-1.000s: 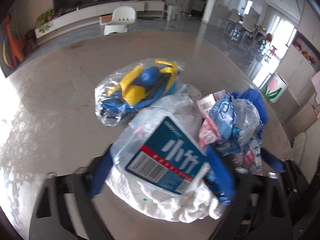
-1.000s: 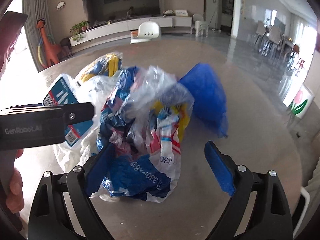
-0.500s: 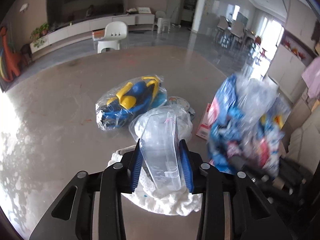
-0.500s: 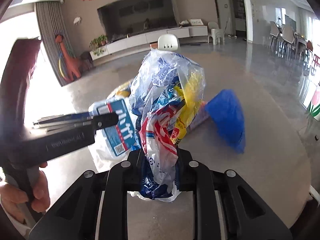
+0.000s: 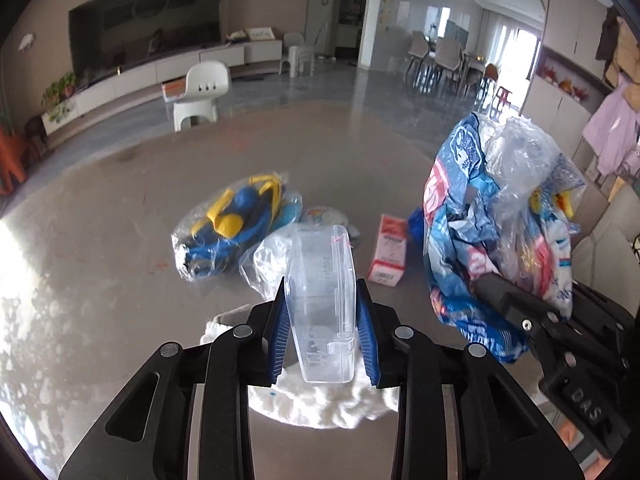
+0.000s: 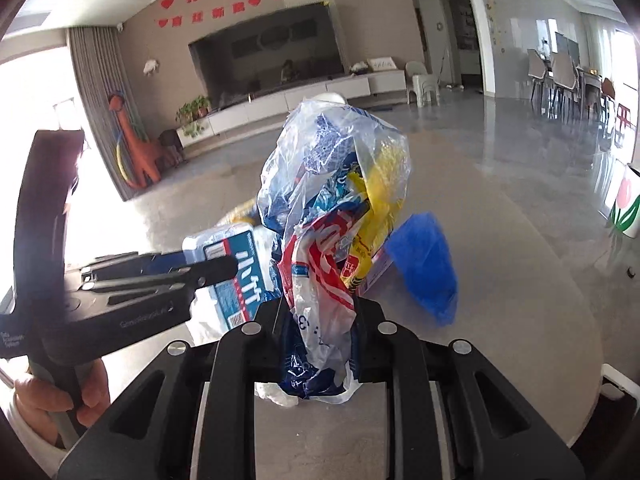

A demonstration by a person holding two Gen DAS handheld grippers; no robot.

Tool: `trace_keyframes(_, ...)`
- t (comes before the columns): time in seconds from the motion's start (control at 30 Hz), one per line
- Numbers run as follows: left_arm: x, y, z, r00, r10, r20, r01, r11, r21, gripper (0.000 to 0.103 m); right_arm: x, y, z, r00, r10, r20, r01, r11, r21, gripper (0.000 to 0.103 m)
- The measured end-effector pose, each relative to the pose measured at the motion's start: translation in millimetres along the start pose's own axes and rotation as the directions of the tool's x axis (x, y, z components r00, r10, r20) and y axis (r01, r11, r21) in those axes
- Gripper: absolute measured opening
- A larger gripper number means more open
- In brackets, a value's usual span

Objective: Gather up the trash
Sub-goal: 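Carry the box and bags to the white bin and open both tools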

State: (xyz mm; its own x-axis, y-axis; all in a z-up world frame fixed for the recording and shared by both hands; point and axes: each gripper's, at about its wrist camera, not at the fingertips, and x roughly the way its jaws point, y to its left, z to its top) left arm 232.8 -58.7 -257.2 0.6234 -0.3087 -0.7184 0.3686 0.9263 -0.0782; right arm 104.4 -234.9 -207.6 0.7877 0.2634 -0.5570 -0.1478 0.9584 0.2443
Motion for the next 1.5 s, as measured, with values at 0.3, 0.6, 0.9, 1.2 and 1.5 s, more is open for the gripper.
trace_keyframes(0.3, -60, -26, 10, 0.998, -0.029, 0.061, 0.028, 0.999, 0.016, 0.03, -72, -4, -6, 0.997, -0.01, 0.078, 0.008, 1.0, 0.022, 0.023)
trace_keyframes(0.6, -86, -125, 14, 0.983, -0.164, 0.08, 0.155, 0.983, 0.101, 0.03, -153, -38, -28, 0.977, -0.176, 0.12, 0.176, 0.984, 0.008, 0.023)
trace_keyframes(0.9, -59, -251, -11, 0.942, -0.336, -0.015, 0.331, 0.919, 0.215, 0.03, -200, -125, -81, 0.914, -0.402, 0.052, 0.396, 0.914, 0.093, 0.023)
trace_keyframes(1.2, -4, -366, -44, 0.886, -0.43, -0.174, 0.464, 0.83, 0.309, 0.03, -212, -210, -140, 0.864, -0.499, -0.073, 0.503, 0.845, 0.183, 0.023)
trace_keyframes(1.5, 69, -416, -82, 0.838, -0.43, -0.337, 0.532, 0.784, 0.321, 0.03, -170, -282, -181, 0.811, -0.528, -0.254, 0.575, 0.8, 0.172, 0.023)
